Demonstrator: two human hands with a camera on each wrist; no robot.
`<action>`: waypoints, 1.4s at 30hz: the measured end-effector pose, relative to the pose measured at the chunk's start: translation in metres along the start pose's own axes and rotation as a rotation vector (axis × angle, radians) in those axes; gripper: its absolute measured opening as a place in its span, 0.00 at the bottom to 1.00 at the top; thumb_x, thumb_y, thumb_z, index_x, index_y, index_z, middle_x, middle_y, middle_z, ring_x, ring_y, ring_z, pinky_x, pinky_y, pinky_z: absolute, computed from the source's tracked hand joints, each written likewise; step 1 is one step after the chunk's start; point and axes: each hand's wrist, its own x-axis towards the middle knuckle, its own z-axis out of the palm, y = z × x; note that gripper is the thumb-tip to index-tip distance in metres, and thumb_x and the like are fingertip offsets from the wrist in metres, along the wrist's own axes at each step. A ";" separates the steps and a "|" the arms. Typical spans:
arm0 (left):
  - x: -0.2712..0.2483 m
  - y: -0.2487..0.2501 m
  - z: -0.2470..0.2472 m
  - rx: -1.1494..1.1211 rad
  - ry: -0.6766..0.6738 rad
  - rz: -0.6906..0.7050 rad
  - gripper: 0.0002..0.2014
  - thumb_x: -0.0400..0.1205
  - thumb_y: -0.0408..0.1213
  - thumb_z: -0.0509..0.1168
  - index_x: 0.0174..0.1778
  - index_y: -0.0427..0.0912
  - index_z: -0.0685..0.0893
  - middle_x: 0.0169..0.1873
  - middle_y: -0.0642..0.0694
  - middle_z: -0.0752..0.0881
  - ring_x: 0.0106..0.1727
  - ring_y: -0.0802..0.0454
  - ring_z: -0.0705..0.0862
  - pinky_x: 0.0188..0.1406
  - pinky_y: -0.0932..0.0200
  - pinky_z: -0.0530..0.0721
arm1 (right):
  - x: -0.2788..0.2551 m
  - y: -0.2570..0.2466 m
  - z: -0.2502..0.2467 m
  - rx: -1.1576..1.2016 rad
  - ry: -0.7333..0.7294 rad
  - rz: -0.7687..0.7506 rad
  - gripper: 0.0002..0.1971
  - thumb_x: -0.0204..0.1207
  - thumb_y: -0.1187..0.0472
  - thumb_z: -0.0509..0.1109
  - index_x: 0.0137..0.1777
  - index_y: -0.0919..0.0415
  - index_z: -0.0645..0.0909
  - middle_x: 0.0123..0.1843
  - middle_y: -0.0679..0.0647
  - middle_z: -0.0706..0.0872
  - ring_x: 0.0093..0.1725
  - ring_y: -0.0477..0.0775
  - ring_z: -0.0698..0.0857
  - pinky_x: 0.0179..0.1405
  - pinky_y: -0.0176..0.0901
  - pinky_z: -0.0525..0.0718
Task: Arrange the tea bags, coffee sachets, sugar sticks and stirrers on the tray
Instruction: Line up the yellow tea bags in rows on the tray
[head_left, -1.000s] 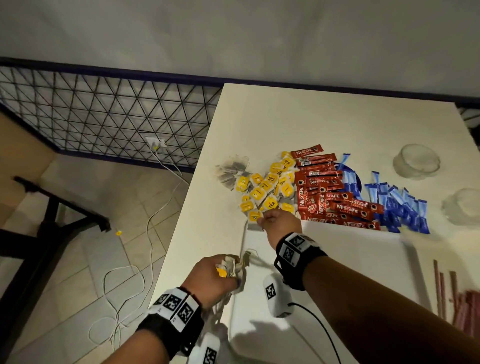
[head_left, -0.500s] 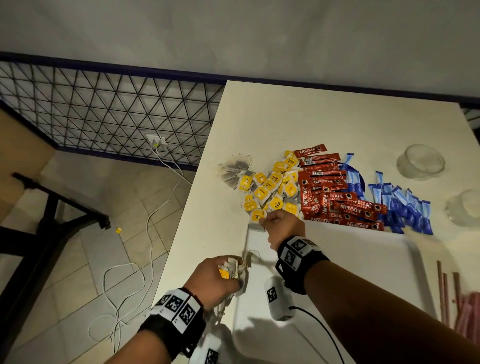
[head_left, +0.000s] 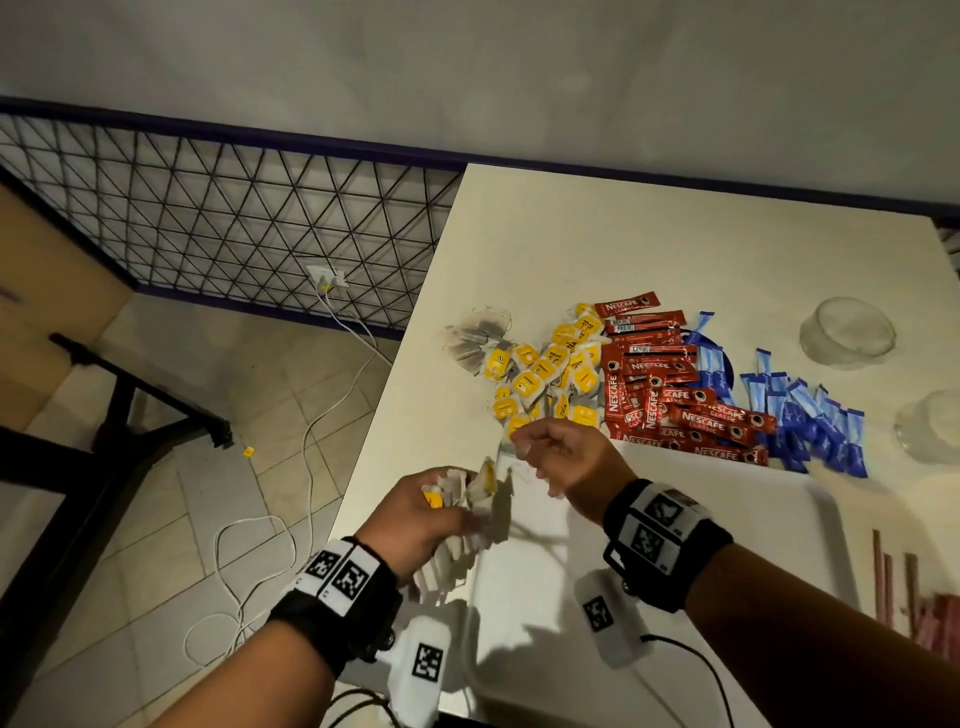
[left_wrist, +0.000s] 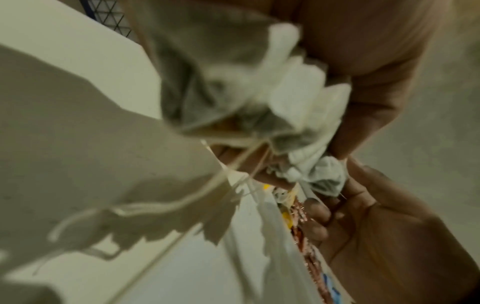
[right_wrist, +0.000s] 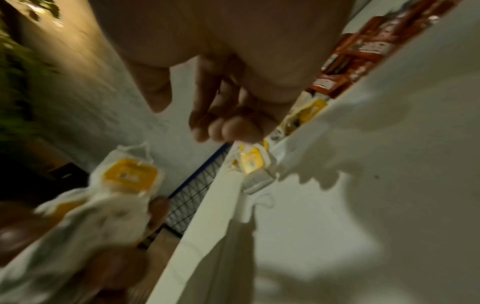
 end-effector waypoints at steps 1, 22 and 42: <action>0.002 0.004 0.005 -0.045 -0.030 0.009 0.17 0.58 0.26 0.70 0.41 0.43 0.91 0.36 0.37 0.89 0.37 0.45 0.87 0.40 0.58 0.85 | -0.002 -0.005 -0.001 0.017 -0.089 0.010 0.04 0.78 0.57 0.71 0.45 0.47 0.85 0.31 0.40 0.84 0.31 0.39 0.79 0.28 0.36 0.78; 0.015 0.052 0.045 0.424 -0.088 0.350 0.24 0.57 0.34 0.73 0.48 0.61 0.87 0.59 0.60 0.84 0.53 0.71 0.83 0.54 0.73 0.78 | -0.004 -0.041 -0.059 -0.191 -0.050 -0.205 0.09 0.77 0.63 0.73 0.42 0.44 0.83 0.37 0.44 0.83 0.34 0.34 0.79 0.38 0.29 0.78; 0.013 0.004 0.016 0.403 0.062 0.000 0.23 0.68 0.17 0.69 0.50 0.48 0.89 0.34 0.54 0.90 0.28 0.66 0.84 0.26 0.74 0.78 | 0.032 0.047 -0.016 0.071 0.309 0.409 0.10 0.79 0.68 0.67 0.38 0.55 0.79 0.36 0.55 0.87 0.27 0.52 0.81 0.31 0.45 0.83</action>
